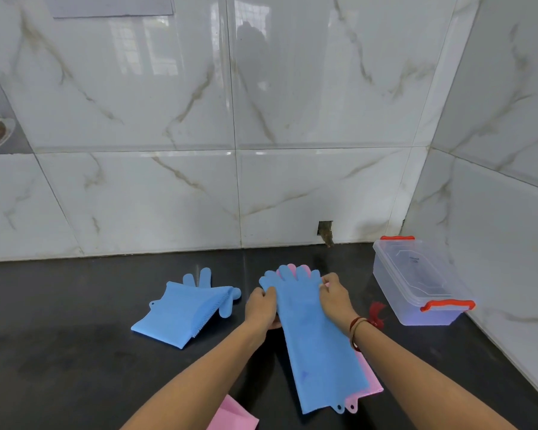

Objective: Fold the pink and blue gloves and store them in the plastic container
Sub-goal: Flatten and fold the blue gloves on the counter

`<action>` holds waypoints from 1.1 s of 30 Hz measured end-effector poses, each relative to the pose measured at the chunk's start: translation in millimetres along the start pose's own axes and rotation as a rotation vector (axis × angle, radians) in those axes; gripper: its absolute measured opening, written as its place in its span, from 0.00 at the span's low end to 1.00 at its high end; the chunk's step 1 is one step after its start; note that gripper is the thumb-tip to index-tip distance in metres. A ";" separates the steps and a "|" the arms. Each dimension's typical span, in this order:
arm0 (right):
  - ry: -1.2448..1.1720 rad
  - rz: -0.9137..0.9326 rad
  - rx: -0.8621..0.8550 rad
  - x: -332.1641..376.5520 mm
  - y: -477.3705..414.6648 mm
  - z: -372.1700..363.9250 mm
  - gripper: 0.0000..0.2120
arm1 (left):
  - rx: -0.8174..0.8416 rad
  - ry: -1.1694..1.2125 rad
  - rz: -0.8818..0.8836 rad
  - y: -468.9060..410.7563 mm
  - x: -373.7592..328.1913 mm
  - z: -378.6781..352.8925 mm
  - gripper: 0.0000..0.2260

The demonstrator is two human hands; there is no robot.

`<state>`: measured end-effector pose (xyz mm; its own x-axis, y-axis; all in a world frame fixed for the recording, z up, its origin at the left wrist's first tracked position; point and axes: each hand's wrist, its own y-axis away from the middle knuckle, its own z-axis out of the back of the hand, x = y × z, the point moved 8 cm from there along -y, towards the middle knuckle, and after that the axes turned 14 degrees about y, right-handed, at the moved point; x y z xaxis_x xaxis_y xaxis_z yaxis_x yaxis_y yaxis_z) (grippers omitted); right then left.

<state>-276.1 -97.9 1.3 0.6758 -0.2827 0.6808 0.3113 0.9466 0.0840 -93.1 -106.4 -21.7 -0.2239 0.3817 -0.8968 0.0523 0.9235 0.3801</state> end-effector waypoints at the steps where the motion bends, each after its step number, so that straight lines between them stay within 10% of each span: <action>1: -0.083 0.001 0.042 7.1 3.0 -3.9 0.06 | 0.008 -0.019 -0.016 2.4 -7.4 5.2 0.08; 8: -0.699 -0.147 0.589 54.5 41.8 -60.1 0.11 | -0.224 -0.893 -0.505 9.6 -84.0 97.0 0.10; 11: -0.653 -0.148 0.760 67.4 65.2 -91.4 0.15 | -0.146 -1.380 -0.324 -9.7 -69.8 135.2 0.23; 17: -0.381 0.059 1.150 96.0 120.8 -116.2 0.23 | -0.280 -1.352 -0.448 -14.8 -79.7 157.6 0.10; 22: -0.333 0.275 1.487 129.4 168.9 -112.3 0.25 | -0.449 -0.886 -0.655 3.2 -122.7 166.3 0.04; 28: -0.276 0.232 0.766 142.4 120.4 -89.2 0.18 | -0.319 -0.416 -0.820 42.0 -176.6 132.8 0.11; 33: -0.614 0.094 0.514 130.7 92.2 -54.7 0.29 | 0.051 0.300 -0.388 52.3 -161.2 82.5 0.16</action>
<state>-122.5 -56.1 58.2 0.1498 -0.2035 0.9675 -0.1758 0.9575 0.2286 26.0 -116.5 124.0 -0.5067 -0.0119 -0.8620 -0.0445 0.9989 0.0124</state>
